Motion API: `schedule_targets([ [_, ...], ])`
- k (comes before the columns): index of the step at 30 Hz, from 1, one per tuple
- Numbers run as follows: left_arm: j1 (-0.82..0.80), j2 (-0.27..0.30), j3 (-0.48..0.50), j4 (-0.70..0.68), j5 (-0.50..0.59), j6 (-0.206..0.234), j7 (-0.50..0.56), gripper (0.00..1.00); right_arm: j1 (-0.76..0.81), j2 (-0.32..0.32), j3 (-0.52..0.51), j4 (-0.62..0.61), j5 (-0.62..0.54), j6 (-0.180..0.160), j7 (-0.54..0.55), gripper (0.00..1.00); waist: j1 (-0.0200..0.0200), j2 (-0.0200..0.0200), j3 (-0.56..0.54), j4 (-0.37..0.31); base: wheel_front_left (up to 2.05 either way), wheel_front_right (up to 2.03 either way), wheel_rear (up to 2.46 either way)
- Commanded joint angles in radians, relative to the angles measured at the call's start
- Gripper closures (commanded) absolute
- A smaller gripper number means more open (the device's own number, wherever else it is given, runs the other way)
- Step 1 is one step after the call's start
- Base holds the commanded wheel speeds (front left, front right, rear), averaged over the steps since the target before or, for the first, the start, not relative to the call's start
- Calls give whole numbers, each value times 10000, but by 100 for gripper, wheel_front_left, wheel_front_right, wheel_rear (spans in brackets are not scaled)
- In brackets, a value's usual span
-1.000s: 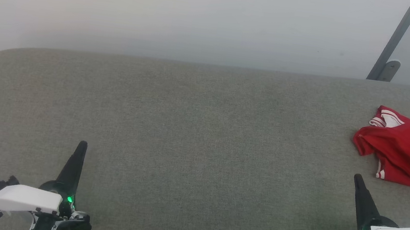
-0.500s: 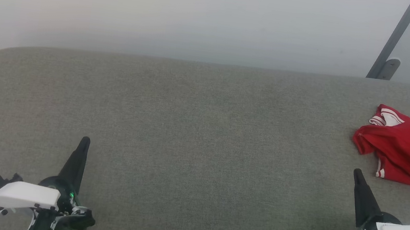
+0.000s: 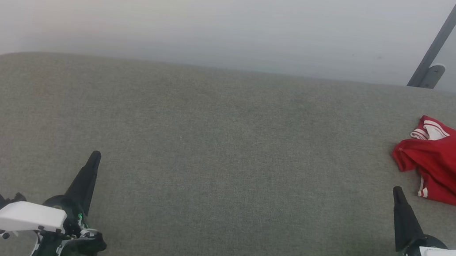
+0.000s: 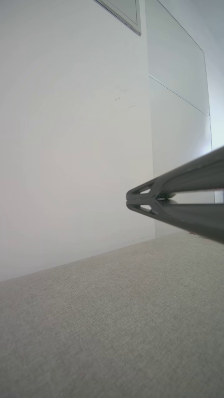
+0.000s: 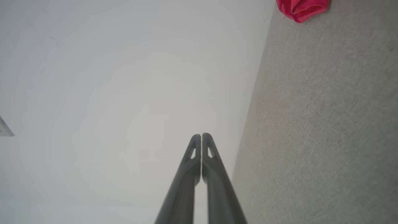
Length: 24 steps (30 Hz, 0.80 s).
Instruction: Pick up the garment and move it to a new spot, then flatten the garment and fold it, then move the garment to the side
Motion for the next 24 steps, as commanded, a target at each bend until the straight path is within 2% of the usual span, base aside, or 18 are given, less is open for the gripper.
schedule_targets([
  [1, -100, -26, 33, -5, -23, -28, 44, 100, -56, 39, 6, -36, 37, 4, 28, 100, 0, 0, 0, 0, 0, 0, 0],
  [24, -99, -26, 26, -5, -30, -29, 39, 100, -56, 38, 9, -36, 39, 4, 27, 100, 0, 0, 0, 0, 0, 0, 0],
])
